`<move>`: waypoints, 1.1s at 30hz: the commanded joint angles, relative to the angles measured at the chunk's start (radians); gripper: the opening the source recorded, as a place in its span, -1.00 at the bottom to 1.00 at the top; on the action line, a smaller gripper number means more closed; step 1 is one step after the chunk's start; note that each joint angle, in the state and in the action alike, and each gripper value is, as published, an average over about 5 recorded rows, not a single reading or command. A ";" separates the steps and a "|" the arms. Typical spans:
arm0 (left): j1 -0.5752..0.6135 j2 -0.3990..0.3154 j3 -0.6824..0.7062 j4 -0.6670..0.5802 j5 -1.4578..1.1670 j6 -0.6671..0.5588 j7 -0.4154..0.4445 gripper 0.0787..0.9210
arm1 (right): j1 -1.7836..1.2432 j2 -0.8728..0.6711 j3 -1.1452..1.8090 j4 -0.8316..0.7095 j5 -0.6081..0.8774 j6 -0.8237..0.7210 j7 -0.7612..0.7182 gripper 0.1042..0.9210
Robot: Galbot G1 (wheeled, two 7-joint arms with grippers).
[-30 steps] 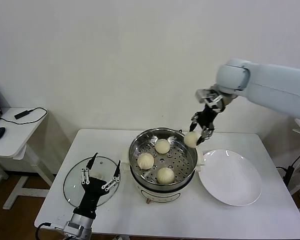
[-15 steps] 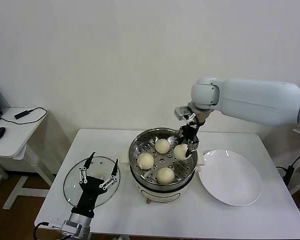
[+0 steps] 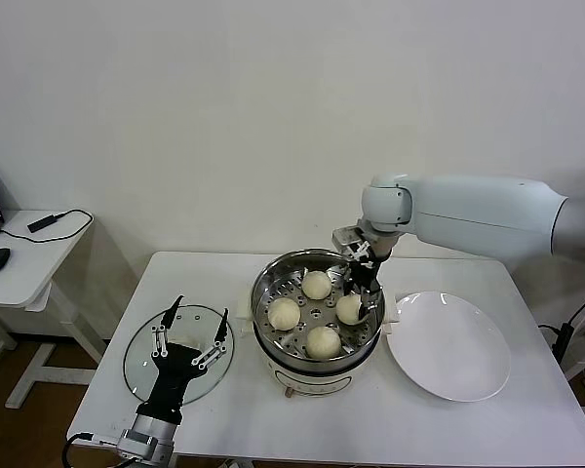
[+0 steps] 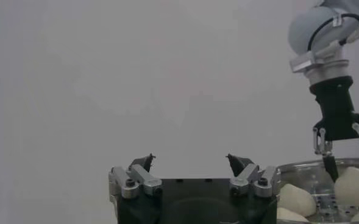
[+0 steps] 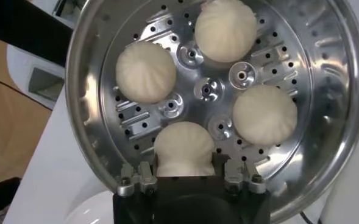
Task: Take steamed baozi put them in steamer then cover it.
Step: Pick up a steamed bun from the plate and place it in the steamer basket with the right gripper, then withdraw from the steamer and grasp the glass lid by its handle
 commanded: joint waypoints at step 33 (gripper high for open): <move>-0.118 0.031 0.054 0.047 0.311 0.083 -0.109 0.77 | -1.139 -0.441 1.527 0.332 0.095 0.522 1.514 0.76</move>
